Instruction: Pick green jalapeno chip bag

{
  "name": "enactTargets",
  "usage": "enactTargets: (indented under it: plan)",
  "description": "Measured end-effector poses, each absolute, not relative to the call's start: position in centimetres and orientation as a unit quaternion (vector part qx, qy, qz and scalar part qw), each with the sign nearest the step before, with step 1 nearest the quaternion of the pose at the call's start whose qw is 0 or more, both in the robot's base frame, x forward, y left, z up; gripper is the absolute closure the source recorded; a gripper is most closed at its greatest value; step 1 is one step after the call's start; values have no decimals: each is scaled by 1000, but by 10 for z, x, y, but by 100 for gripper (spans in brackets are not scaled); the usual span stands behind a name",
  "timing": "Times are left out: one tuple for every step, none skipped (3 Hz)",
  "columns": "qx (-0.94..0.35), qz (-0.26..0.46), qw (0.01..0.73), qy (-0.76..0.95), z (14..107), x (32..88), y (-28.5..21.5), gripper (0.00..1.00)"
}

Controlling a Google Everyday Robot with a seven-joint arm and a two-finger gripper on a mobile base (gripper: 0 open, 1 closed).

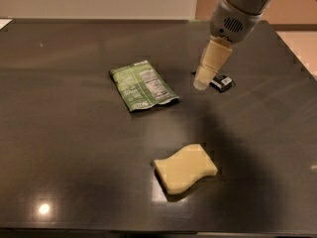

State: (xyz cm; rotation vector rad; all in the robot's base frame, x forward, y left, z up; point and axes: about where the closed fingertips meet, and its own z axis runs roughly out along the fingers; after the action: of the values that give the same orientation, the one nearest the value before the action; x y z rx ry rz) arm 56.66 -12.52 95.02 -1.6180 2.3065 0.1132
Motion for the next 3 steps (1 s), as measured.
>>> enactTargets:
  plan:
    - [-553,57,149,818,932,582,-93,0]
    - [-540,75,143,826,922,597,-61,0]
    - [-528,86,139,833,914,614,-32,0]
